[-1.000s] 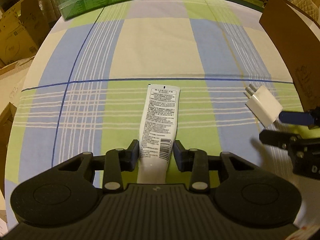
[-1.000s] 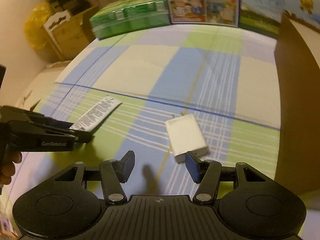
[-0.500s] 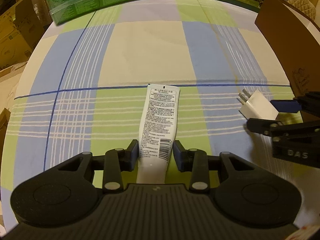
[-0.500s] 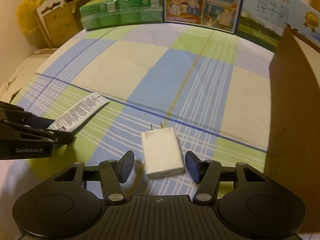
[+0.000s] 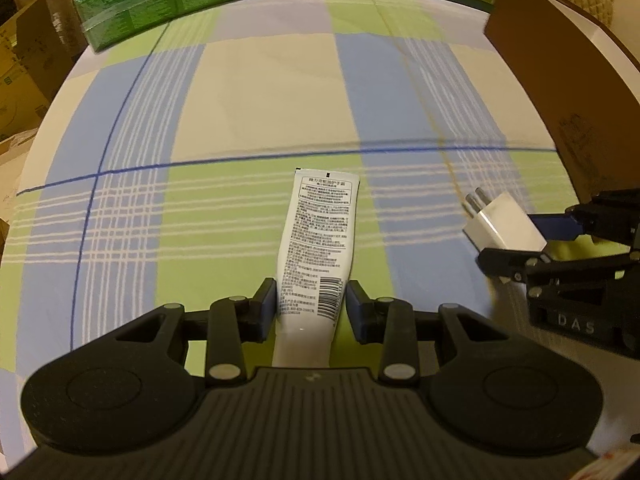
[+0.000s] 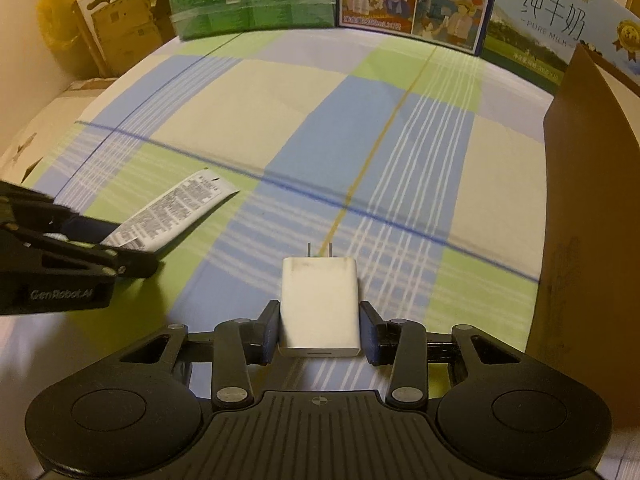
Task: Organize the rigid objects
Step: 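Grasp the white toothpaste tube with the left tool while the right tool grasps the white charger, then carry the toothpaste tube and white charger over the open brown box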
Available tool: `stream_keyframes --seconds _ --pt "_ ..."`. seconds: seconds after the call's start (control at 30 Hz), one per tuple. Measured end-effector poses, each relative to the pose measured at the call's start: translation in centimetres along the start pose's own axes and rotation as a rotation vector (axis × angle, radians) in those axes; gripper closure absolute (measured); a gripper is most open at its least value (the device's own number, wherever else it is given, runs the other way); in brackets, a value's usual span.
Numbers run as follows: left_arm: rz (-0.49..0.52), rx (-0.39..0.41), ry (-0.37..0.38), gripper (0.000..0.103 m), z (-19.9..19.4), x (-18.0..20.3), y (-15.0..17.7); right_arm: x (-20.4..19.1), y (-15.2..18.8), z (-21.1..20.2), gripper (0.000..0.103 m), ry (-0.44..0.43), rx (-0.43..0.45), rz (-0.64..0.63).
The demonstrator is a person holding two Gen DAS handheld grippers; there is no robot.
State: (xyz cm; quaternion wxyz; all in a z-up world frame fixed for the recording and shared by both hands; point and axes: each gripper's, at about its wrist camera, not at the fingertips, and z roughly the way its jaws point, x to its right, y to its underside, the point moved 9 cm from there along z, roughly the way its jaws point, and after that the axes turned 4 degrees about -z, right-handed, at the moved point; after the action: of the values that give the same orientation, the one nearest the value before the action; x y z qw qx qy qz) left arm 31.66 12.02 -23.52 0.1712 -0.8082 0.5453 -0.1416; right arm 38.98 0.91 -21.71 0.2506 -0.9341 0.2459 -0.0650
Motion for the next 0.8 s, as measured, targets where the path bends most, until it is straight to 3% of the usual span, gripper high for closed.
stream_keyframes --seconds 0.37,0.8 --pt "0.08 -0.05 0.08 0.071 -2.3 2.8 4.8 -1.1 5.1 -3.3 0.065 -0.022 -0.038 0.004" --pt "0.119 -0.04 0.063 0.07 -1.7 4.2 4.1 -1.4 5.4 -3.4 0.065 -0.022 -0.021 0.025"
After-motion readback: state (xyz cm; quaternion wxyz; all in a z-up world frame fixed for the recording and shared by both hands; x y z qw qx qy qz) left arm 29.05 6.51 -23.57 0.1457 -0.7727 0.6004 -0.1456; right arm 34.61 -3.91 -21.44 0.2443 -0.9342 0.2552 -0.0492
